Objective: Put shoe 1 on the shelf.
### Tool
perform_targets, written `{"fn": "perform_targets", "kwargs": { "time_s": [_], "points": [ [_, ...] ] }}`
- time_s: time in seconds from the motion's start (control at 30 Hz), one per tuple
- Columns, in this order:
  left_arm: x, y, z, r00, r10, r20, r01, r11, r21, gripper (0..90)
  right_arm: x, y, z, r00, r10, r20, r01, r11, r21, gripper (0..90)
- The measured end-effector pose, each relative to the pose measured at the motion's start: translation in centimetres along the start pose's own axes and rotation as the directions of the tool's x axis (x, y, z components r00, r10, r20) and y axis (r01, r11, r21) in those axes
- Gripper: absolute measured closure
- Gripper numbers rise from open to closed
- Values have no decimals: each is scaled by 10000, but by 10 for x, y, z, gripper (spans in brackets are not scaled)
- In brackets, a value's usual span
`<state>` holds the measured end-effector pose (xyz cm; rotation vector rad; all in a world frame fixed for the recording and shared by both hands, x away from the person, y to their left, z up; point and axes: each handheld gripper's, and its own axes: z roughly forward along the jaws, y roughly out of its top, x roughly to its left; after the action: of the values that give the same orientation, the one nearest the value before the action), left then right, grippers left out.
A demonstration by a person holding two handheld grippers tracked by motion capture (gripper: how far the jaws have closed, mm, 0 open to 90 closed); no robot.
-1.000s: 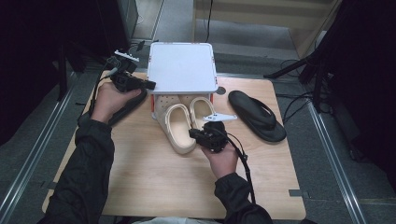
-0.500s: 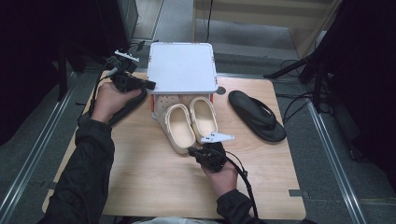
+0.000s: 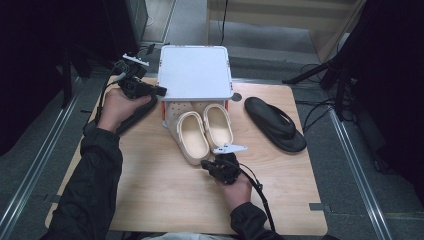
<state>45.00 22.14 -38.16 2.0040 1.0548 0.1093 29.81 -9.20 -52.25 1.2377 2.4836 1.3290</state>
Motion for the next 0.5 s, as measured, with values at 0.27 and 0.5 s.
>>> {"fn": "perform_targets", "kwargs": {
  "time_s": [0.27, 0.5],
  "points": [
    [0, 0, 0, 10000, 40, -25, -40, 10000, 1, 900, 0, 5, 6, 10000, 42, 50, -42, 10000, 5, 900],
    [0, 0, 0, 10000, 42, -8, -42, 10000, 7, 900, 2, 8, 9, 9999, 120, -10, -120, 9999, 25, 900]
  ]
}}
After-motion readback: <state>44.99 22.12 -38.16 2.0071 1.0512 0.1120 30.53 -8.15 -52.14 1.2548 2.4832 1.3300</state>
